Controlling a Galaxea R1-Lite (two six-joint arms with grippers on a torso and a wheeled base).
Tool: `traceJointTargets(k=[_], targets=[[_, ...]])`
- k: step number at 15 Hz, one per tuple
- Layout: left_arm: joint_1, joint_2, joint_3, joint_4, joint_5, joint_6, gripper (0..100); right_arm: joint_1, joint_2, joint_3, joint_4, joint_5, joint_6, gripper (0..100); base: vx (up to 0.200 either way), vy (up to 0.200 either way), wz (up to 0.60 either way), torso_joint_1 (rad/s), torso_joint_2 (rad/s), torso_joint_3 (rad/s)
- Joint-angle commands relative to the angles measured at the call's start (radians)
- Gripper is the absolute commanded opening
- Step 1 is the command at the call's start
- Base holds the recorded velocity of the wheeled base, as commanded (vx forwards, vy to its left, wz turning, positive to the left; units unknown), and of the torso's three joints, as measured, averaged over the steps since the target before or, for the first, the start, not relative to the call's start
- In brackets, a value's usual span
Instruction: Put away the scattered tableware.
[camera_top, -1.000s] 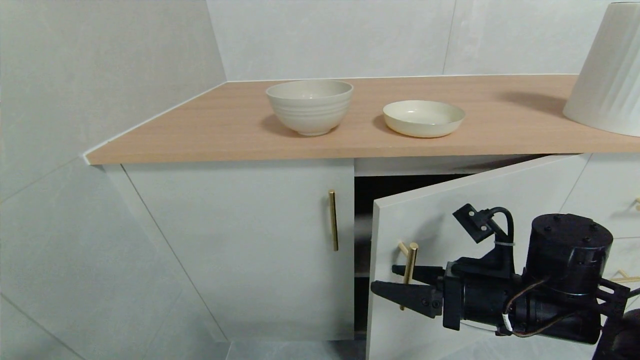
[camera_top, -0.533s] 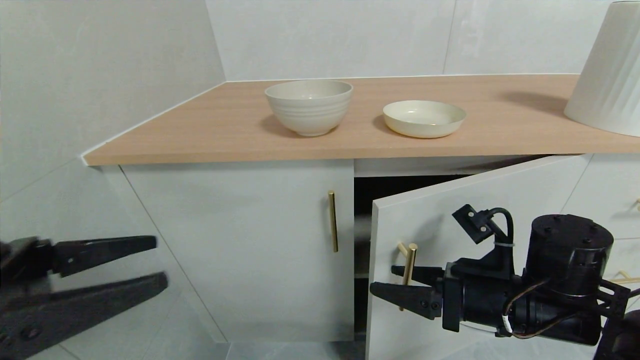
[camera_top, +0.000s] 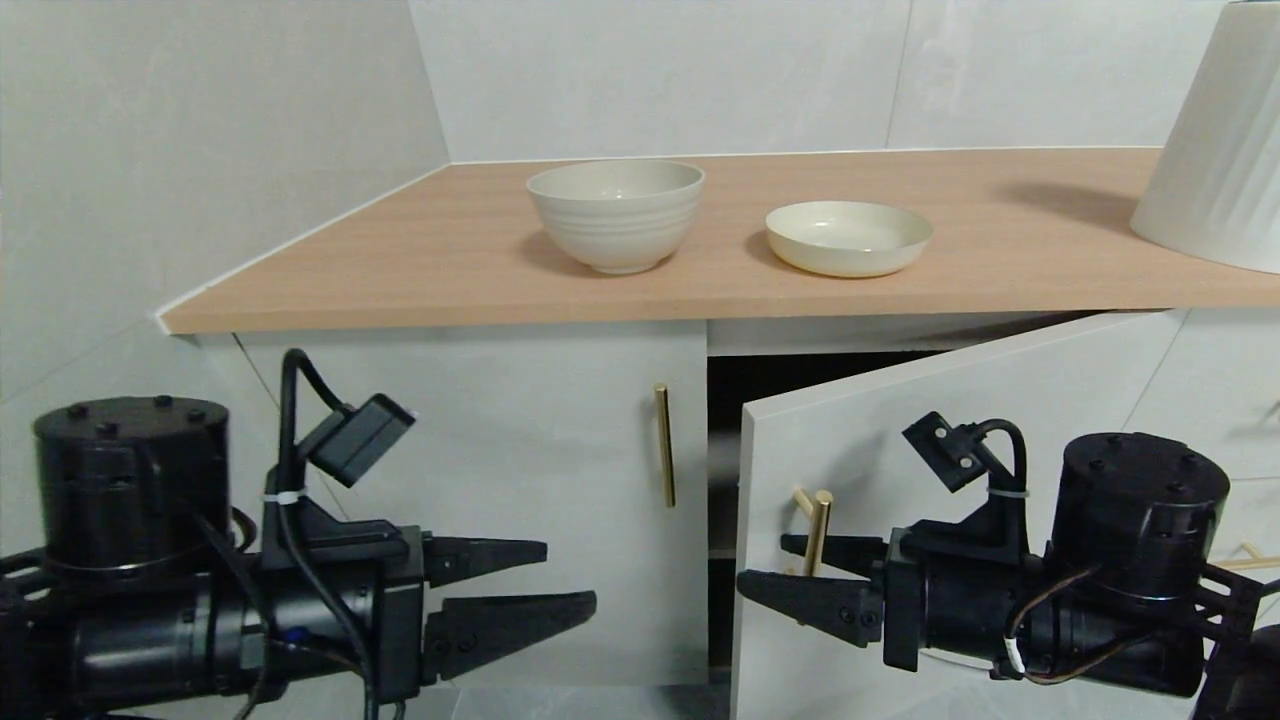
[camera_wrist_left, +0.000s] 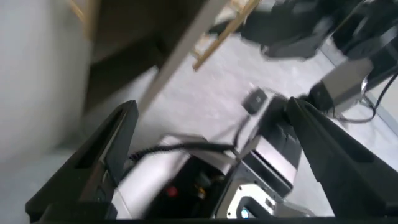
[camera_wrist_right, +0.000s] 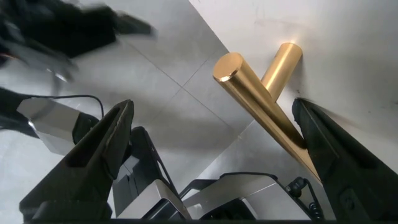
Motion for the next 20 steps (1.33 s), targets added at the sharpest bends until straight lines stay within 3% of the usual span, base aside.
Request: traceJointTargets(k=[1,2,3,6,9,11,15,20], targets=[[-0.043,0.098,0.016,-0.020,0.002,-0.022,100,0.001,-0.001,0.000,0.001,0.005,0.001,100,0.000,0.000,0.00,0.000,0.00,0.000],[-0.046,0.103,0.009,-0.020,0.002,-0.025,100,0.003,0.001,0.000,0.001,0.005,0.001,100,0.000,0.000,0.00,0.000,0.00,0.000],[-0.052,0.112,-0.007,-0.020,0.002,-0.027,0,0.001,0.001,0.001,0.001,0.005,0.001,100,0.000,0.000,0.00,0.000,0.00,0.000],[-0.069,0.223,-0.107,-0.075,0.002,-0.021,0,0.001,0.001,0.001,0.001,0.005,0.001,100,0.000,0.000,0.00,0.000,0.00,0.000],[-0.098,0.357,-0.170,-0.205,0.006,-0.016,0,0.001,0.002,0.001,0.001,0.005,0.001,100,0.000,0.000,0.00,0.000,0.00,0.000],[-0.124,0.473,-0.173,-0.422,0.057,-0.017,0,0.001,-0.001,0.001,0.001,0.003,0.001,100,0.000,0.000,0.00,0.000,0.00,0.000],[-0.170,0.632,-0.158,-0.675,0.083,-0.019,0,0.001,-0.001,0.009,-0.022,0.002,-0.015,100,0.000,0.000,0.00,0.000,0.00,0.000],[-0.221,0.750,-0.187,-0.851,0.166,-0.016,0,0.001,0.005,0.018,-0.022,0.003,-0.029,100,0.000,0.000,0.00,0.000,0.00,0.000]])
